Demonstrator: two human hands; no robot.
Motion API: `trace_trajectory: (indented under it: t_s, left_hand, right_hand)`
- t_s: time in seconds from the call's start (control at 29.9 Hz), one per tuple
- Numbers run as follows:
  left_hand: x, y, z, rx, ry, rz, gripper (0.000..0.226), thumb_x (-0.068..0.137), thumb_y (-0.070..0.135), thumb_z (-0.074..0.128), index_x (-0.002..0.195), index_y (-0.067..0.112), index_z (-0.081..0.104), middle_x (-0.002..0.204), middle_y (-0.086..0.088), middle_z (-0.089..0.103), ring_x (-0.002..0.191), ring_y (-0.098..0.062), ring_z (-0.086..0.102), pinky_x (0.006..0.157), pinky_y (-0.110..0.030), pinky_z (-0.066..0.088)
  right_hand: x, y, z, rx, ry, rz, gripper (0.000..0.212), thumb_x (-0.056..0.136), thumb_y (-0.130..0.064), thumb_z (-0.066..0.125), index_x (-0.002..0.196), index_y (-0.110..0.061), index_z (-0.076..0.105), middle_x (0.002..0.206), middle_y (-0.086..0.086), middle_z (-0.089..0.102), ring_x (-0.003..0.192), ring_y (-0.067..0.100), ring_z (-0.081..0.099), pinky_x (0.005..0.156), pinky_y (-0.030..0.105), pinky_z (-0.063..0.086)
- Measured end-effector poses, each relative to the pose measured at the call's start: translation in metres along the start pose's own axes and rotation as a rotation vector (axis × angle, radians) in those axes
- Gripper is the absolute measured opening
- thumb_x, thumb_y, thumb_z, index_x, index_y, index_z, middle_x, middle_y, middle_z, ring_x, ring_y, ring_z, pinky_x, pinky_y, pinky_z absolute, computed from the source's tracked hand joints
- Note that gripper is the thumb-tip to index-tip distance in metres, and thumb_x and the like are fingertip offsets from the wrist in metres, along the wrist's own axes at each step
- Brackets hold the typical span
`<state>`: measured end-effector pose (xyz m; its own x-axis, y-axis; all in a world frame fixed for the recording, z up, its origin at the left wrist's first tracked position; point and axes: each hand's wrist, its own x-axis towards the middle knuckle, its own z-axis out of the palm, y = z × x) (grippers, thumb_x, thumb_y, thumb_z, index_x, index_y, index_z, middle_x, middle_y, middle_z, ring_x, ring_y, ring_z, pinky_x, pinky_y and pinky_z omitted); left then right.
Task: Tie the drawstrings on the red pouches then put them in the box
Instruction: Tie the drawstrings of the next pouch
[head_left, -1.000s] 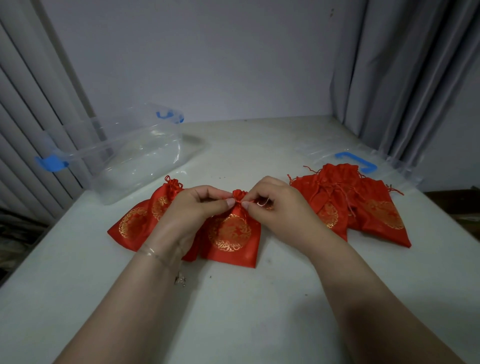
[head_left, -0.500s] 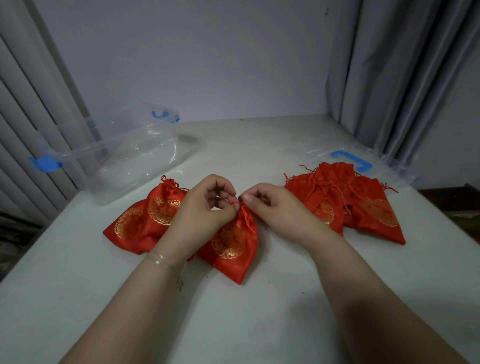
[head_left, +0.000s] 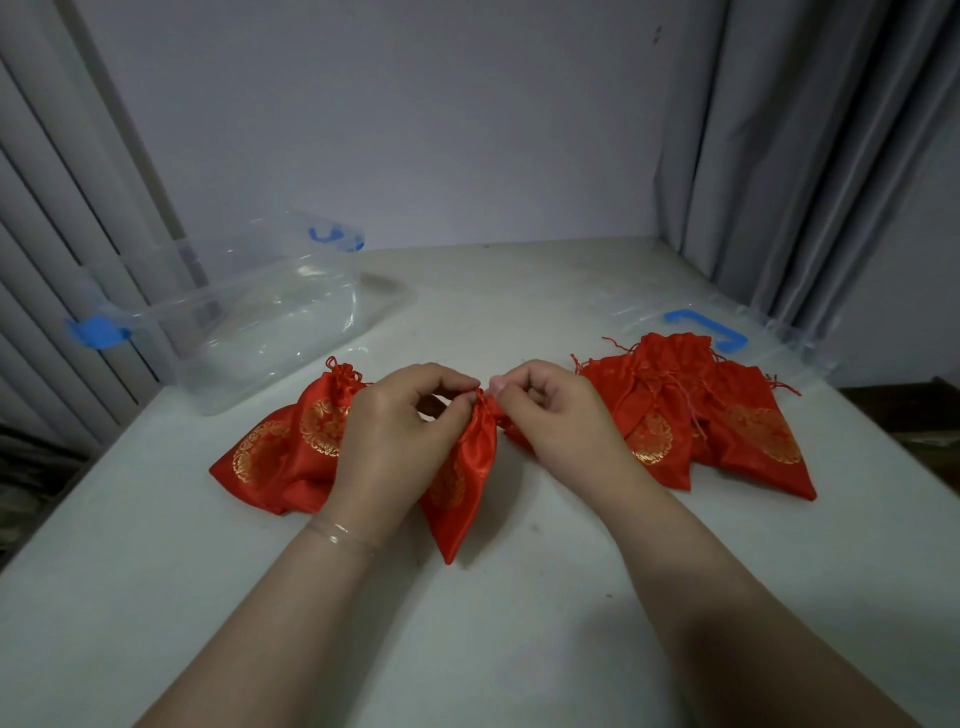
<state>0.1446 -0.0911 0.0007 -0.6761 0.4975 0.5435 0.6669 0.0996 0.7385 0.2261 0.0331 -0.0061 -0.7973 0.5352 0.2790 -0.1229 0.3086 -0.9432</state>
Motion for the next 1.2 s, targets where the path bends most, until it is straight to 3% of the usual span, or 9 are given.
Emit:
trace_trajectory:
  t_s: [0.1,0.2,0.3,0.47,0.6,0.77,0.97,1.07,1.2]
  left_hand:
    - [-0.001,-0.003,0.001,0.044,0.03,0.084,0.013,0.078,0.015,0.069,0.083,0.026,0.072,0.079,0.016,0.069,0.068,-0.005,0.062,0.063,-0.022,0.049]
    - [-0.002,-0.006,0.003,0.077,0.033,0.111,0.009,0.078,0.018,0.068,0.085,0.023,0.072,0.079,0.014,0.069,0.068,-0.007,0.063,0.064,-0.031,0.052]
    - [-0.003,-0.007,0.004,0.088,0.035,0.091,0.004,0.077,0.022,0.068,0.081,0.023,0.069,0.074,0.015,0.068,0.064,-0.006,0.062,0.061,-0.032,0.051]
    - [-0.003,-0.01,0.004,0.187,0.017,0.131,0.006,0.077,0.024,0.068,0.081,0.021,0.072,0.075,0.013,0.069,0.064,-0.006,0.062,0.061,-0.034,0.051]
    - [-0.002,-0.012,0.006,0.202,0.002,0.156,0.006,0.078,0.018,0.071,0.083,0.018,0.073,0.091,0.011,0.072,0.08,-0.005,0.065,0.071,-0.031,0.052]
    - [0.002,-0.015,0.0,0.215,0.019,0.106,0.003,0.082,0.019,0.071,0.081,0.021,0.07,0.091,0.015,0.07,0.085,-0.003,0.064,0.075,-0.03,0.051]
    - [0.001,-0.011,-0.001,0.341,0.015,0.163,0.002,0.083,0.024,0.07,0.082,0.024,0.068,0.081,0.008,0.065,0.084,-0.008,0.052,0.069,-0.03,0.044]
    - [0.002,-0.009,0.0,0.326,-0.035,0.208,0.008,0.084,0.018,0.068,0.079,0.02,0.062,0.092,0.015,0.068,0.094,-0.01,0.055,0.076,-0.028,0.044]
    - [0.002,-0.015,0.001,0.213,-0.231,0.032,0.013,0.088,0.025,0.061,0.079,0.025,0.051,0.099,0.012,0.065,0.088,-0.007,0.06,0.079,-0.032,0.048]
  right_hand:
    - [0.001,0.0,0.001,0.04,-0.077,0.041,0.014,0.092,-0.013,0.056,0.102,-0.019,0.064,0.08,-0.003,0.067,0.071,-0.002,0.06,0.071,0.016,0.043]
    - [0.001,-0.001,-0.002,-0.011,-0.101,0.006,0.02,0.091,-0.004,0.056,0.104,-0.011,0.069,0.098,0.005,0.07,0.086,0.003,0.063,0.074,0.014,0.047]
    - [0.001,-0.001,-0.006,-0.053,-0.093,0.013,0.016,0.088,-0.006,0.06,0.099,-0.012,0.071,0.093,0.004,0.071,0.083,0.008,0.065,0.076,0.02,0.051]
    - [0.003,0.0,-0.006,-0.197,-0.065,-0.011,0.013,0.085,-0.011,0.062,0.083,-0.023,0.069,0.076,-0.01,0.068,0.065,-0.004,0.06,0.064,0.011,0.044]
    - [0.0,0.002,-0.005,-0.36,-0.046,-0.039,0.009,0.083,-0.019,0.06,0.079,-0.027,0.06,0.078,-0.01,0.064,0.067,0.0,0.058,0.066,0.017,0.045]
    - [0.002,0.002,-0.012,-0.504,-0.001,-0.058,0.003,0.08,-0.025,0.059,0.079,-0.024,0.057,0.081,-0.008,0.063,0.075,0.009,0.059,0.071,0.035,0.05]
    - [0.003,-0.001,-0.014,-0.712,0.009,-0.037,0.006,0.085,-0.031,0.055,0.085,-0.025,0.055,0.084,-0.009,0.06,0.078,0.012,0.057,0.063,0.031,0.042]
    - [0.003,-0.001,-0.012,-0.782,0.021,-0.026,0.008,0.087,-0.032,0.053,0.089,-0.024,0.053,0.084,-0.008,0.061,0.079,0.015,0.057,0.061,0.029,0.036]
    - [0.003,0.003,-0.01,-0.708,0.056,-0.043,0.008,0.087,-0.027,0.053,0.093,-0.022,0.056,0.081,-0.006,0.064,0.079,0.018,0.061,0.068,0.035,0.048]
